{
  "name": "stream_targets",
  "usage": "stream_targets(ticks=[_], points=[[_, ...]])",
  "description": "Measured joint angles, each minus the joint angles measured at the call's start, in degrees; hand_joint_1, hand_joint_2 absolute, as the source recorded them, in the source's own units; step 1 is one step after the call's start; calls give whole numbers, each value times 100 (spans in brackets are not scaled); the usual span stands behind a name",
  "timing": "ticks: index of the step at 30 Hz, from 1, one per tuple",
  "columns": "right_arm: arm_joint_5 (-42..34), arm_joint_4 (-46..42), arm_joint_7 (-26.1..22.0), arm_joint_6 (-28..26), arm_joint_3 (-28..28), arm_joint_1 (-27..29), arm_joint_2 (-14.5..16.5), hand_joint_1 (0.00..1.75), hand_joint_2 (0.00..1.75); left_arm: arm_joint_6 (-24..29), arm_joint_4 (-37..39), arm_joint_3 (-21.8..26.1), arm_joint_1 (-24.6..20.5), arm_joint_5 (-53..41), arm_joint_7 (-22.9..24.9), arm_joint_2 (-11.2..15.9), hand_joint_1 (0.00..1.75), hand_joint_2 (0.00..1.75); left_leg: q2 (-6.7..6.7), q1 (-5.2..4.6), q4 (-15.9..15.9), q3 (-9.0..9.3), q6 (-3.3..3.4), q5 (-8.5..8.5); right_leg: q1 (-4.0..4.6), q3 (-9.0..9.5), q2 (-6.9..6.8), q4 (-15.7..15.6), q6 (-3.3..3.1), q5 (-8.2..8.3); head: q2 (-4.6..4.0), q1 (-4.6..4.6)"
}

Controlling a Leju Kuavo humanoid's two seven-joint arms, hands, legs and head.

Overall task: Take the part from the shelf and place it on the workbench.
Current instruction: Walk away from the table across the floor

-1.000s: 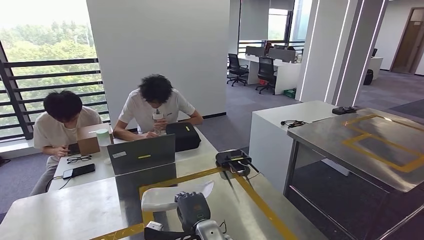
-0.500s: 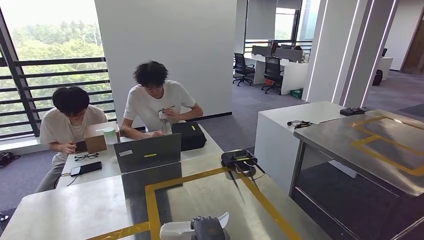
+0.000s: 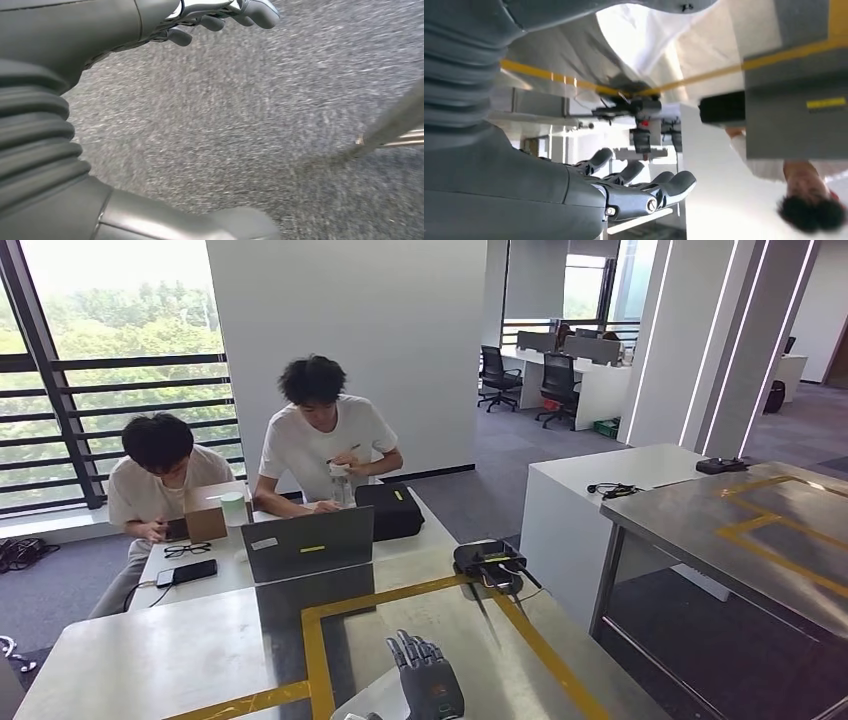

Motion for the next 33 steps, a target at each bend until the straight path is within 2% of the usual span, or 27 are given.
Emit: stream_targets(ticks=[4, 8, 10, 12, 14, 15, 16, 17, 18, 19, 20, 21, 22, 24, 25, 26, 27, 29, 30, 31, 32, 33], points=[[147, -177, -149, -621, 2, -123, 26, 0, 0, 25, 0, 2, 1, 3, 191, 4, 0, 175, -1, -12, 22, -6, 29, -16, -14, 5, -4, -9, 16, 2, -1, 2], [246, -570, -244, -1172, 7, -138, 84, 0, 0, 27, 0, 3, 5, 31, 240, 18, 0, 175, 0, -21, 7, 9, 78, 0, -23, 27, 0, -29, 55, 19, -1, -8], [304, -827, -229, -1346, 8, -124, 86, 0, 0, 27, 1, 7, 15, 59, 229, 9, 0, 175, 22, 16, -85, 67, 121, 64, -19, 8, 2, 46, 102, -59, -1, -11], [384, -1100, -191, -1470, 8, -85, 72, 0, 0, 29, 1, 14, 35, 81, 212, 3, 0, 175, 51, 58, -155, 111, 153, 104, -41, -202, -2, 535, 162, -365, 0, 13], [483, -1409, -132, -1526, 8, 23, 33, 0, 0, 33, 0, 22, 62, 107, 201, 8, 0, 175, 62, 78, -156, 114, 159, 104, -102, -546, -6, 1307, 232, -697, 0, 33], [522, -1567, -103, -1543, 8, 98, 8, 0, 0, 34, 0, 25, 77, 117, 197, 10, 0, 175, 63, 91, -148, 114, 151, 98, -139, -650, -10, 1540, 268, -745, 0, 37], [565, -1729, -71, -1564, 7, 167, -26, 0, 0, 35, 1, 28, 92, 125, 194, 10, 0, 175, 62, 109, -132, 113, 133, 86, -176, -651, -14, 1558, 303, -680, 0, 44], [612, -1889, -36, -1586, 6, 224, -59, 0, 0, 37, 1, 30, 107, 132, 191, 9, 0, 175, 59, 135, -106, 113, 101, 65, -211, -522, -22, 1318, 337, -508, 0, 55], [673, -2057, 4, -1606, 4, 269, -92, 0, 0, 39, 2, 33, 122, 140, 190, 9, 0, 175, 56, 158, -70, 112, 58, 37, -246, -312, -35, 908, 371, -314, 1, 69], [752, -2231, 49, -1624, 3, 310, -127, 0, 0, 42, 1, 37, 136, 152, 189, 15, 0, 175, 54, 175, -33, 100, 8, 8, -252, -93, -38, 521, 390, -188, 0, 79], [831, -2406, 93, -1639, 2, 360, -153, 0, 0, 45, 0, 46, 145, 167, 188, 21, 0, 175, 52, 180, -3, 93, -42, -14, -249, 64, -33, 241, 378, -110, 0, 77], [901, -2573, 131, -1650, -1, 415, -182, 0, 0, 46, -1, 60, 150, 180, 188, 28, 0, 175, 50, 175, 18, 88, -86, -27, -237, 142, -26, 101, 345, -118, 0, 78], [959, -2731, 164, -1657, -3, 476, -212, 0, 0, 48, -1, 75, 154, 195, 187, 34, 0, 175, 47, 170, 18, 86, -127, -24, -212, 150, -11, 100, 293, -154, 0, 72], [1048, -3045, 220, -1656, -14, 591, -268, 0, 0, 48, 2, 107, 164, 210, 188, 34, 0, 175, 44, 177, 11, 91, -203, -27, -217, 127, -6, 87, 184, -154, 0, 66], [1087, -3197, 240, -1651, -20, 634, -288, 0, 0, 49, 3, 117, 170, 214, 189, 34, 0, 175, 43, 184, 62, 63, -229, -85, -222, 121, -5, 77, 133, -139, 0, 54], [1115, -3346, 257, -1642, -28, 672, -304, 0, 0, 49, 3, 125, 174, 216, 189, 35, 0, 175, 42, 187, 216, -4, -240, -207, -228, 117, -7, 58, 86, -119, 0, 40], [1135, -3491, 268, -1626, -39, 717, -322, 0, 0, 49, 3, 128, 176, 216, 188, 40, 0, 175, 41, 183, 500, -123, -240, -391, -227, 114, -10, 45, 49, -103, 0, 21], [1162, -3764, 290, -1597, -72, 842, -371, 0, 0, 49, 2, 129, 181, 215, 187, 54, 0, 175, 39, 156, 1265, -430, -230, -778, -197, 89, -19, 43, 3, -81, 0, -10], [1183, -3906, 303, -1588, -87, 920, -405, 0, 0, 49, 2, 130, 189, 213, 187, 61, 0, 175, 38, 141, 1547, -535, -220, -869, -179, 72, -23, 46, -11, -70, 0, -19], [1203, -4049, 317, -1582, -100, 995, -445, 0, 0, 49, 2, 131, 197, 208, 187, 65, 0, 175, 38, 128, 1631, -548, -203, -849, -164, 54, -24, 50, -21, -57, 0, -24], [1227, -4202, 333, -1576, -112, 1066, -488, 0, 0, 49, 2, 131, 201, 202, 186, 67, 0, 175, 37, 117, 1490, -452, -178, -727, -153, 37, -22, 56, -23, -43, 0, -24], [1248, -4355, 346, -1570, -125, 1131, -533, 0, 0, 49, 2, 132, 204, 193, 186, 68, 0, 175, 37, 106, 1142, -249, -147, -540, -147, 23, -18, 64, -16, -30, 1, -21]])
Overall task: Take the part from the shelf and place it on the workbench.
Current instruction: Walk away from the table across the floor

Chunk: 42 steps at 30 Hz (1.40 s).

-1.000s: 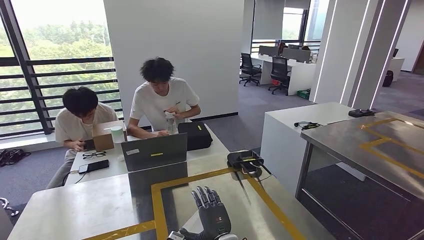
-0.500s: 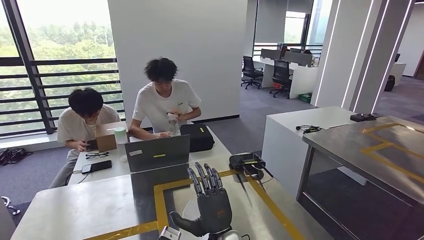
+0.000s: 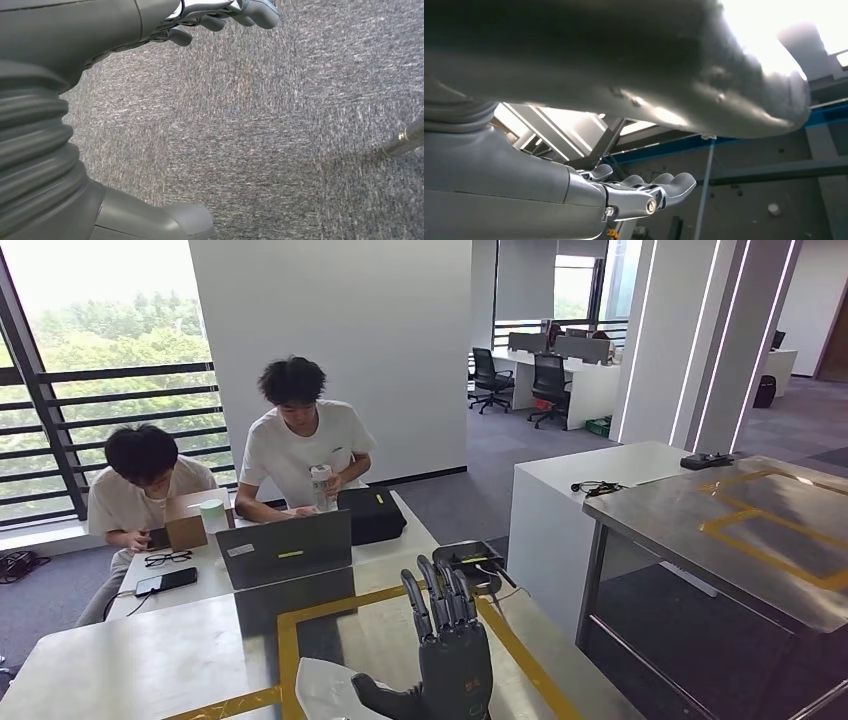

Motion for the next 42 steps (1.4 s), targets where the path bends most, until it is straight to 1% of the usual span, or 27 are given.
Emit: stream_targets(ticks=[2, 3, 5, 7, 8, 9, 11, 12, 13, 14, 17, 19, 22, 24, 26, 27, 28, 29, 30, 31, 33, 34, 35, 37, 38, 39, 42], points=[[44, -299, 30, 6, -38, 111, -83, 0, 0, 0, -1, 0, -8, -12, -1, 1, 0, 175, -11, -30, -757, 430, 48, 238, 9, -30, 6, 19, 41, 31, 0, 2], [67, -445, 43, 8, -62, 162, -122, 0, 0, 0, -2, 0, -11, -17, -1, 1, 0, 175, -21, -48, -985, 550, 63, 283, 13, -43, 8, 28, 73, 51, -1, -2], [121, -709, 62, 32, -115, 258, -198, 0, 0, 0, -2, 0, -12, -25, 1, 1, 0, 175, -38, -83, -1061, 562, 94, 310, 18, -59, 11, 16, 151, 106, -1, -7], [164, -935, 71, 67, -166, 340, -283, 0, 0, 0, -1, 1, -11, -30, 0, -7, 0, 175, -29, -67, -1097, 510, 182, 366, 8, -87, 11, 38, 222, 91, -2, -10], [176, -1029, 73, 80, -188, 366, -325, 0, 0, 1, -1, 2, -12, -30, -1, -10, 0, 175, -17, -56, -1115, 480, 233, 410, 3, -141, 9, 161, 254, -34, -2, -13], [183, -1117, 75, 84, -214, 386, -367, 0, 0, 1, -1, 2, -13, -30, -2, -14, 0, 175, -4, -45, -1129, 441, 275, 456, -3, -238, 6, 408, 280, -243, -2, -16], [187, -1270, 76, 88, -274, 432, -440, 0, 0, 1, -2, 2, -13, -30, -2, -15, 0, 175, 11, -56, -1123, 346, 314, 532, -5, -497, 1, 1159, 323, -737, -2, -18], [186, -1340, 77, 87, -303, 464, -475, 0, 0, 0, -2, 2, -11, -30, -2, -15, 0, 175, 15, -60, -1116, 295, 316, 566, -6, -583, 0, 1479, 335, -881, -2, -13], [185, -1404, 77, 85, -330, 502, -506, 0, 0, 0, -2, 2, -10, -30, -2, -16, 0, 175, 18, -63, -1107, 245, 314, 599, -6, -577, 0, 1618, 338, -910, -2, -3], [184, -1473, 79, 80, -358, 539, -534, 0, 0, 0, -2, 2, -10, -30, -2, -19, 0, 175, 19, -63, -1095, 200, 308, 627, -5, -452, 0, 1526, 332, -836, -2, 15], [192, -1690, 84, 64, -463, 595, -580, 0, 0, 0, -1, 3, -13, -30, -1, -31, 0, 175, 20, -65, -1055, 102, 254, 693, 15, 328, -3, 385, 263, -495, -2, 57], [219, -1799, 83, 60, -524, 624, -594, 0, 0, 1, -1, 4, -17, -31, 5, -37, 0, 175, 21, -67, -1050, 80, 184, 739, 55, 554, -1, -18, 195, -437, -2, 58], [264, -1902, 71, 33, -583, 668, -614, 0, 0, 8, -1, 5, -17, -32, 19, -37, 0, 175, 16, -68, -1052, 45, 72, 772, 47, 510, -9, -89, 80, -354, -2, 41], [281, -1941, 48, -9, -590, 682, -615, 0, 0, 20, -1, 7, -15, -39, 21, -40, 0, 175, 3, -69, -774, -78, 28, 507, 11, 457, -22, -137, -5, -259, -2, 2], [294, -1954, 30, -37, -592, 694, -615, 0, 0, 35, -1, 7, -18, -51, 18, -39, 0, 175, -7, -64, -90, -309, -3, 30, 12, 359, -26, -134, -42, -181, -2, -43], [298, -1959, 25, -41, -593, 705, -615, 0, 0, 42, -2, 7, -18, -58, 13, -36, 0, 175, -8, -63, 254, -402, -18, -135, 14, 299, -27, -125, -41, -144, -2, -60], [301, -1963, 19, -42, -593, 715, -615, 0, 0, 44, -2, 7, -18, -64, 8, -32, 0, 175, -8, -63, 460, -427, -26, -187, 16, 239, -27, -114, -36, -106, -2, -74], [303, -1967, 14, -42, -595, 723, -615, 0, 0, 46, -2, 7, -19, -72, 3, -29, 0, 175, -8, -63, 463, -352, -27, -121, 15, 180, -27, -102, -25, -67, -2, -85], [304, -1974, 10, -42, -598, 729, -615, 0, 0, 47, -2, 7, -20, -76, -3, -27, 0, 175, -8, -63, 253, -174, -22, 25, 14, 125, -26, -89, -10, -31, -2, -89], [305, -1985, 7, -42, -604, 731, -615, 0, 0, 48, -3, 7, -25, -81, -7, -25, 0, 175, -8, -62, -125, 89, -11, 170, 12, 78, -26, -72, 11, 4, -2, -86], [315, -2020, 6, -42, -635, 731, -615, 0, 0, 48, -4, 7, -38, -100, -14, -23, 0, 175, -21, -84, -868, 570, 32, 273, 20, 3, -27, -44, 72, 72, 0, -70], [322, -2037, 5, -42, -656, 730, -615, 0, 0, 48, -3, 7, -42, -113, -15, -23, 0, 175, -30, -98, -1073, 677, 59, 262, 25, -17, -28, -35, 105, 107, 0, -63], [331, -2052, 5, -42, -673, 731, -615, 0, 0, 48, -3, 7, -44, -123, -14, -24, 0, 175, -40, -114, -1137, 690, 90, 245, 29, -28, -29, -38, 140, 144, 0, -57], [358, -2073, 15, -41, -698, 737, -617, 0, 0, 48, -2, 7, -43, -135, 1, -28, 0, 175, -36, -114, -1144, 617, 185, 313, 15, -50, -25, -35, 212, 175, -1, -56], [371, -2088, 26, -39, -711, 741, -618, 0, 0, 48, -2, 7, -45, -137, 11, -30, 0, 175, -27, -109, -1151, 587, 240, 357, 8, -91, -23, 32, 246, 92, -2, -57], [384, -2103, 36, -34, -723, 745, -619, 0, 0, 48, -2, 7, -47, -139, 25, -32, 0, 175, -15, -102, -1161, 546, 292, 411, 0, -169, -21, 206, 275, -86, -2, -61], [402, -2132, 50, -11, -736, 764, -620, 0, 0, 48, -2, 8, -44, -141, 54, -30, 0, 175, 11, -107, -1149, 349, 350, 567, -4, -515, -19, 1261, 323, -802, -2, -69]])
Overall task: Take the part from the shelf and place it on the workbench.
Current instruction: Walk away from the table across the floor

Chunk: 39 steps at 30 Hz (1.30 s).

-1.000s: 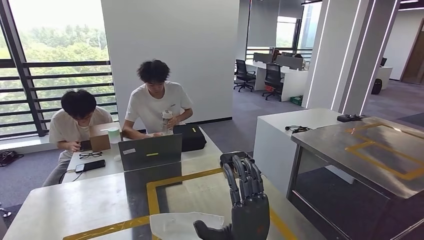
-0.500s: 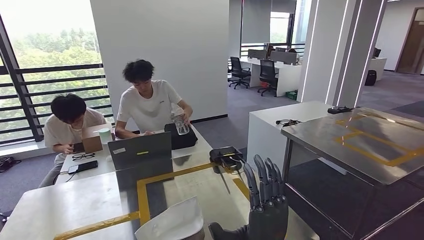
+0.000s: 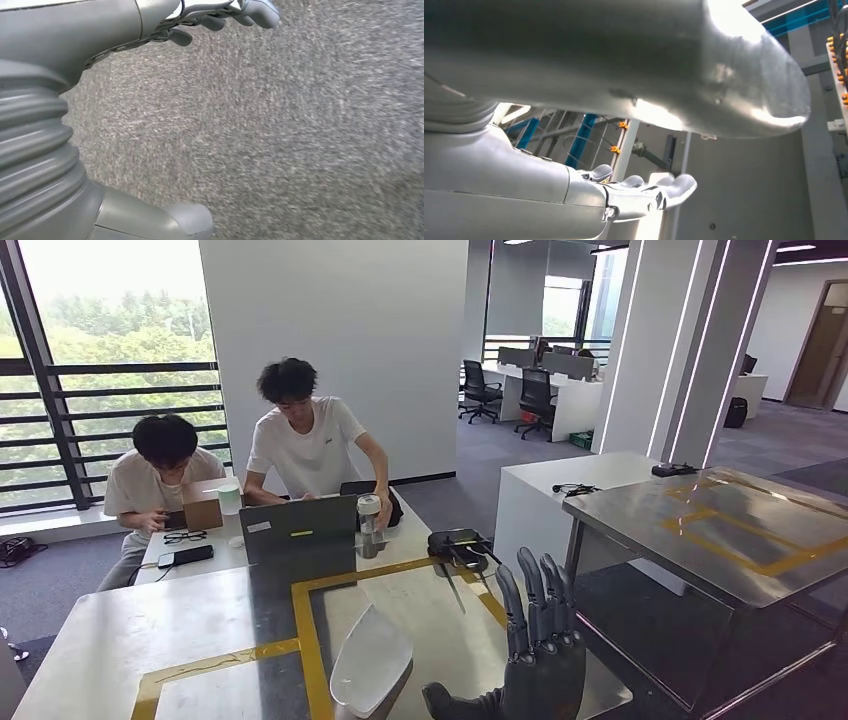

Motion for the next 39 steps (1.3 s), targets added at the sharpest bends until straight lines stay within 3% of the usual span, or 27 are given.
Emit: stream_targets(ticks=[1, 2, 3, 4, 6, 8, 11, 13, 15, 16, 17, 18, 20, 22, 23, 25, 26, 27, 30, 31, 32, 33, 35, 37, 39], points=[[13, -5, 0, 5, -1, 15, 0, 0, 0, 0, 0, 1, 2, 1, 2, 0, 0, 175, 4, -5, 11, -76, 3, 50, 1, -40, 0, 263, 3, -78, 0, -3], [25, -17, 0, 11, -1, 31, 0, 0, 0, 1, 0, 1, 3, 2, 0, -1, 0, 175, 6, -9, 25, -150, 1, 97, 3, 15, 0, 341, -3, -39, 0, -4], [38, -36, 0, 16, -2, 43, 0, 0, 0, 2, 0, 1, 3, 5, -5, -4, 0, 175, 6, -12, 42, -219, -6, 140, 6, 181, 0, 196, -19, 89, 0, -4], [51, -63, -1, 26, -5, 49, 0, 0, 0, 3, 0, 1, 2, 8, -11, -9, 0, 175, 5, -14, 59, -278, -17, 179, 14, 454, 0, -149, -49, 237, 0, 1], [62, -129, -1, 50, -27, 54, 0, 0, 0, 8, 0, 1, 2, 13, -31, -24, 0, 175, 0, -18, 80, -362, -61, 256, 50, 1005, -3, -961, -127, 319, 1, 39], [68, -175, -2, 67, -66, 62, 0, 0, 0, 14, 0, 1, 2, 18, -48, -33, 0, 175, -2, -10, 68, -392, -133, 339, 95, 1213, -1, -1353, -189, 284, 1, 84], [75, -191, -18, 73, -99, 85, 2, 0, 0, 22, 0, 2, 5, 28, -56, -30, 0, 175, -9, -2, 52, -434, -245, 382, 83, 1150, -5, -1433, -274, 432, 0, 73], [80, -196, -27, 73, -100, 100, 5, 0, 0, 27, 0, 3, 8, 38, -59, -28, 0, 175, -19, -2, 369, -563, -299, 24, 42, 1062, -18, -1484, -332, 563, 0, 35], [82, -197, -34, 72, -101, 120, 7, 0, 0, 33, -1, 3, 8, 45, -59, -23, 0, 175, -22, 7, 1062, -752, -339, -506, 40, 919, -22, -1481, -361, 671, 0, -3], [84, -197, -40, 72, -102, 134, 7, 0, 0, 38, -2, 4, 8, 48, -60, -17, 0, 175, -22, 10, 1382, -808, -353, -638, 40, 840, -23, -1473, -358, 727, 0, -19], [85, -197, -46, 72, -102, 148, 7, 0, 0, 43, -2, 6, 7, 49, -60, -13, 0, 175, -22, 13, 1561, -795, -363, -630, 37, 757, -24, -1462, -350, 783, 0, -30], [86, -197, -51, 72, -103, 159, 7, 0, 0, 47, -2, 8, 7, 51, -61, -11, 0, 175, -22, 16, 1558, -693, -369, -510, 32, 671, -25, -1443, -335, 836, 0, -38], [86, -204, -54, 72, -110, 177, 7, 0, 0, 51, -3, 9, -1, 42, -65, -8, 0, 175, -24, 29, 981, -209, -372, -254, 19, 502, -25, -1381, -288, 929, 1, -22], [85, -232, -58, 67, -126, 185, 6, 0, 0, 52, -5, 9, -16, 17, -66, -3, 0, 175, -45, 10, 258, 263, -330, -294, 21, 389, -28, -1315, -222, 1010, 1, 36], [87, -246, -63, 64, -132, 190, 6, 0, 0, 52, -6, 9, -21, 4, -62, -2, 0, 175, -58, -5, 72, 358, -295, -364, 27, 366, -30, -1303, -187, 1052, 2, 57], [90, -255, -65, 64, -135, 209, 5, 0, 0, 55, -7, 10, -16, -10, -53, -4, 0, 175, -64, -20, 15, 331, -193, -330, 20, 351, -30, -1316, -115, 1135, 1, 70], [91, -255, -65, 66, -136, 222, 4, 0, 0, 56, -7, 10, -14, -16, -48, -7, 0, 175, -52, -16, 7, 301, -138, -287, 11, 329, -22, -1290, -82, 1099, 1, 65], [93, -255, -63, 68, -137, 231, 3, 0, 0, 58, -8, 11, -12, -21, -44, -9, 0, 175, -38, -10, -4, 262, -82, -230, 2, 281, -16, -1182, -49, 958, 1, 62], [101, -251, -62, 74, -139, 232, 2, 0, 0, 68, -10, 11, -10, -34, -36, -10, 0, 175, -5, -7, -2, 64, 1, -38, -9, 9, -8, -256, 21, 145, 0, 47], [102, -247, -62, 74, -139, 233, 2, 0, 0, 69, -10, 11, -9, -38, -34, -10, 0, 175, 1, -11, 9, -28, 4, 26, -12, -53, -8, 89, 32, -16, 0, 43], [103, -243, -62, 74, -139, 234, 2, 0, 0, 70, -10, 11, -7, -41, -33, -10, 0, 175, 5, -15, 26, -121, 3, 87, -12, -44, -8, 300, 34, -43, 0, 38], [104, -240, -62, 74, -139, 233, 2, 0, 0, 70, -9, 11, -7, -42, -30, -12, 0, 175, 6, -17, 46, -212, -4, 142, -11, 61, -8, 320, 26, 44, 0, 37], [104, -237, -61, 74, -139, 219, 3, 0, 0, 70, -9, 11, -8, -44, -18, -20, 0, 175, 6, -17, 86, -360, -29, 237, 0, 579, -7, -265, -25, 299, 0, 47], [104, -237, -61, 74, -139, 197, 4, 0, 0, 70, -9, 13, -9, -48, -6, -30, 0, 175, -1, -22, 100, -452, -83, 332, 39, 1107, -6, -1046, -99, 305, 1, 109], [104, -235, -61, 74, -139, 183, 4, 0, 0, 70, -9, 14, -8, -55, -1, -34, 0, 175, -7, -11, 70, -485, -160, 440, 84, 1251, -1, -1364, -163, 254, 2, 157]])
